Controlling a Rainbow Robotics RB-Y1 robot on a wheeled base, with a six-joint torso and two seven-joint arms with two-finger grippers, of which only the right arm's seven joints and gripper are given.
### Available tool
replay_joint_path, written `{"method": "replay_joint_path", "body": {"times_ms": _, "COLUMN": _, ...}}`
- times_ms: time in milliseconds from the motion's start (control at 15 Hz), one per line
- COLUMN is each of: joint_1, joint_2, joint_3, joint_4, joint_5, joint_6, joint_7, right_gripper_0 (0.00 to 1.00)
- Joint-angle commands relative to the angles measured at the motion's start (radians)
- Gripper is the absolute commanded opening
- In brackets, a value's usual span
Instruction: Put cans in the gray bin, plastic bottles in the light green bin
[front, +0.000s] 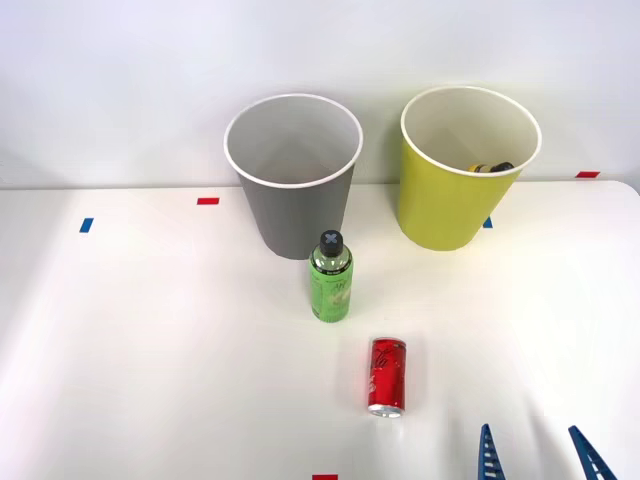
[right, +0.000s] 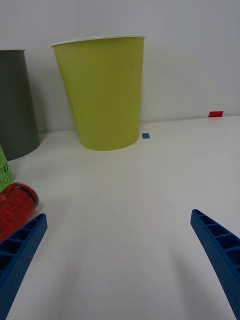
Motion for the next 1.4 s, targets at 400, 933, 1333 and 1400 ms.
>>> {"method": "replay_joint_path", "body": {"times_ms": 400, "joint_1": 0.000, "joint_2": 0.000, "joint_3": 0.000, "joint_4": 0.000, "joint_5": 0.000, "joint_6": 0.000, "joint_7": 0.000, "right_gripper_0": 1.00}}
{"method": "replay_joint_path", "body": {"times_ms": 933, "joint_1": 0.000, "joint_2": 0.000, "joint_3": 0.000, "joint_4": 0.000, "joint_5": 0.000, "joint_6": 0.000, "joint_7": 0.000, "right_gripper_0": 1.00}}
{"method": "replay_joint_path", "body": {"times_ms": 1333, "joint_1": 0.000, "joint_2": 0.000, "joint_3": 0.000, "joint_4": 0.000, "joint_5": 0.000, "joint_6": 0.000, "joint_7": 0.000, "right_gripper_0": 1.00}}
{"method": "replay_joint_path", "body": {"times_ms": 1400, "joint_1": 0.000, "joint_2": 0.000, "joint_3": 0.000, "joint_4": 0.000, "joint_5": 0.000, "joint_6": 0.000, "joint_7": 0.000, "right_gripper_0": 1.00}}
